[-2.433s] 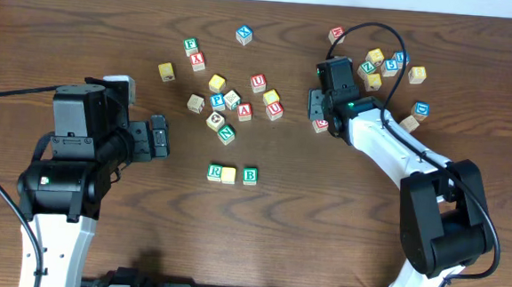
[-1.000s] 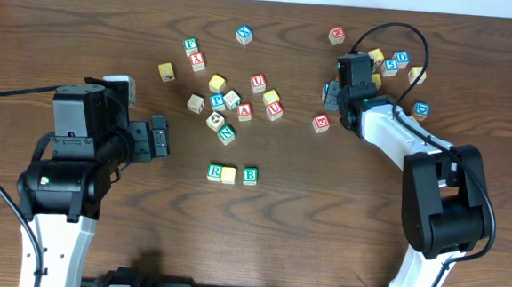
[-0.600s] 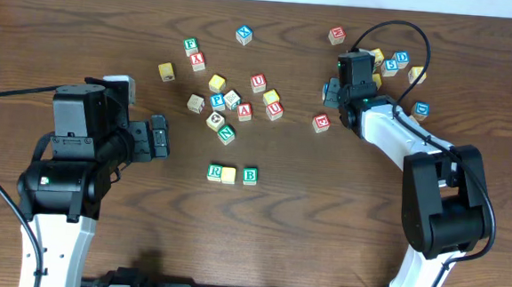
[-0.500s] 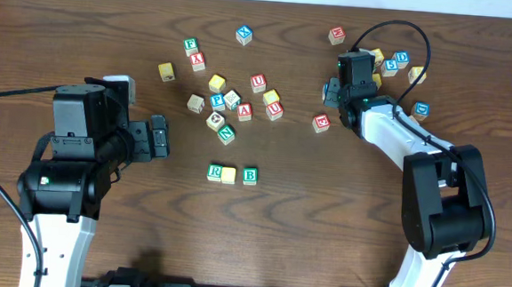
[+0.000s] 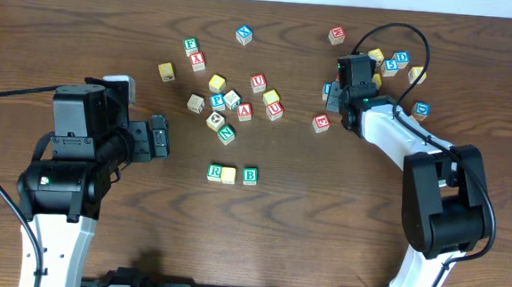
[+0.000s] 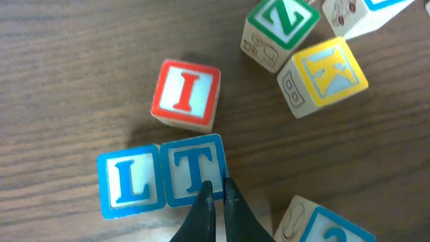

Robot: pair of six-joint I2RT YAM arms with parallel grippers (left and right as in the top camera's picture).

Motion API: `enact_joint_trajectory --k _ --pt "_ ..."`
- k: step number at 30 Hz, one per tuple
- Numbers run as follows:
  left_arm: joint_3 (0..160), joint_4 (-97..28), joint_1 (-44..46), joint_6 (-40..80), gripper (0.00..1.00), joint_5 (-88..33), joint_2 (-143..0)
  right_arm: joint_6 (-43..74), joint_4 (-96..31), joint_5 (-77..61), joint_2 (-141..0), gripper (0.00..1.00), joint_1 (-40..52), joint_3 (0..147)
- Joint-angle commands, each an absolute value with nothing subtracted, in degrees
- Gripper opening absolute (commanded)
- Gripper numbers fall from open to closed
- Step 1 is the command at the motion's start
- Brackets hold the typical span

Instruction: Spell out ROBOT

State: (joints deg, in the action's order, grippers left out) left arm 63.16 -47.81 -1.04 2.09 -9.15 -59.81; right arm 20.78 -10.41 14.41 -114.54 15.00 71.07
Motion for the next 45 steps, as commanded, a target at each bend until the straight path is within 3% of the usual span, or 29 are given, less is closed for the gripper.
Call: enact_joint_trajectory --k 1,28,45 --pt "64.36 -47.97 -1.32 1.74 0.99 -9.87 -59.86 20.53 -11.40 15.51 -115.68 0.01 14.57 71.24" --pt "64.36 -47.97 -1.32 1.74 0.98 -9.87 -59.86 17.15 -0.32 12.60 -115.66 0.01 14.66 71.53" --pt "64.36 -47.97 -1.32 1.74 0.99 -9.87 -59.86 17.28 -2.74 12.78 -117.27 0.01 14.41 71.92"
